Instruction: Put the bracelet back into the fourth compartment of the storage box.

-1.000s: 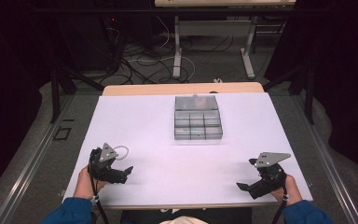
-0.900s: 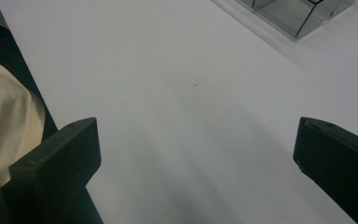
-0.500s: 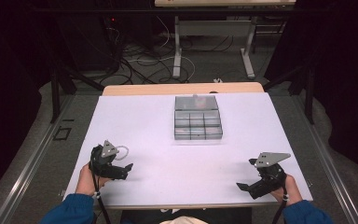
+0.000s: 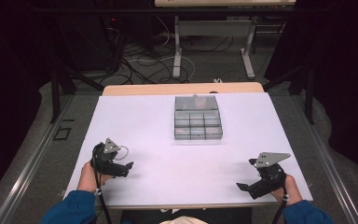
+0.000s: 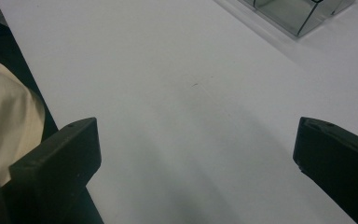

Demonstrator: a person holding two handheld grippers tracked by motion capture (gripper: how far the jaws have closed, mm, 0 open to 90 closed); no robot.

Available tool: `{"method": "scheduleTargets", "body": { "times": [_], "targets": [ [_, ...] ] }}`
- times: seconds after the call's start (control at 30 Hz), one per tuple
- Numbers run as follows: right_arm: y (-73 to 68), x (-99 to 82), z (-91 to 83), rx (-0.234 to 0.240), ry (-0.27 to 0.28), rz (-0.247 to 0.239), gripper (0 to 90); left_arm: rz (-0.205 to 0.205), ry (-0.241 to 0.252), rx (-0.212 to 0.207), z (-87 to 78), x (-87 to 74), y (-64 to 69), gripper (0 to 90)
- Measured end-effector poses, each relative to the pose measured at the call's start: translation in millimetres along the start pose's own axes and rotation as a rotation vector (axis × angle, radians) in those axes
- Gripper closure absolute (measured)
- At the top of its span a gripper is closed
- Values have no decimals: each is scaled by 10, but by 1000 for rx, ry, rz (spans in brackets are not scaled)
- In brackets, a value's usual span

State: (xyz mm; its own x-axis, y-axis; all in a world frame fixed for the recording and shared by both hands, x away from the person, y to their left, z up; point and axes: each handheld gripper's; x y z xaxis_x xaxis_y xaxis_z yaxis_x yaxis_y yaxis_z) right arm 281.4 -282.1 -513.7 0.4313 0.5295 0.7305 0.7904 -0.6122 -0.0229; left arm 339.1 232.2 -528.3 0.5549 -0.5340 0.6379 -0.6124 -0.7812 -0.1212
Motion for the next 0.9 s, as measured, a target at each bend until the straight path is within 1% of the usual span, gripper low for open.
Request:
{"method": "scheduleTargets", "body": {
  "times": [0.03,0.07,0.1,0.13,0.2,0.23,0.27,0.3,0.33,0.37,0.4,0.43,0.5,0.53,0.6,0.67,0.7,0.77,0.83,0.87,0.9],
  "targets": [
    [-1,0,0,0,0,0,4,-1,2,2,14,0,-4,101],
    [1,0,0,1,-1,-1,4,-4,-6,-1,16,2,-5,126],
    [-2,-2,7,-5,9,2,4,-4,-7,-1,23,1,-8,156],
    [-2,-2,7,-5,9,2,4,-5,-9,-4,33,1,-13,156],
    [-2,-2,7,-4,9,1,4,-8,-14,-8,50,2,-16,201],
    [-2,-2,7,-4,9,1,4,-6,-22,-9,57,4,-18,201],
    [1,-1,7,-6,9,-3,4,-6,-21,-11,67,4,-16,230],
    [4,-1,10,-4,9,-7,4,-5,-34,-17,75,10,-21,281],
    [4,-1,10,-4,9,-7,4,-9,-32,-10,90,9,-19,281],
    [-4,-2,8,-2,5,1,4,-11,-35,-14,97,9,-26,316],
    [-5,-1,7,1,2,2,4,-17,-41,-8,111,9,-33,346],
    [-5,-1,8,1,2,2,4,-24,-46,-8,117,8,-45,398],
    [2,-1,12,-2,7,-5,4,-38,-47,-6,133,6,-69,439],
    [2,-1,12,-2,7,-5,4,-46,-46,-4,142,5,-84,439],
    [-3,0,11,3,1,1,5,-65,-48,-1,164,7,-119,494],
    [-3,0,12,4,0,1,5,-76,-54,-7,187,11,-141,507],
    [-4,0,11,4,1,1,5,-77,-56,-8,210,17,-146,547],
    [-6,-1,12,1,5,0,5,-76,-61,-11,235,26,-143,581],
    [-5,0,11,6,1,0,5,-68,-69,-14,252,39,-150,596],
    [-5,-1,14,5,3,0,5,-76,-64,-10,262,42,-149,610],
    [-6,-3,18,4,9,0,4,-76,-66,-10,267,45,-155,624]
  ]
}}
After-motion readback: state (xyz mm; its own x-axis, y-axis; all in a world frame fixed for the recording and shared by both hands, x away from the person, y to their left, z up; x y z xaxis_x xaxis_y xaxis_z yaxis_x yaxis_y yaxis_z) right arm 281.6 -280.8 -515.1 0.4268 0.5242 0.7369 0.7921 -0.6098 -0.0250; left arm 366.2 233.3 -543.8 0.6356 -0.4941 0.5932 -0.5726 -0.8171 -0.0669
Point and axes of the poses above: each handheld gripper's, and its own axes: z roughly forward along the jaws, x roughly out of its top, y roughly to its right, and after that the axes turned 1 degree about z, right-handed
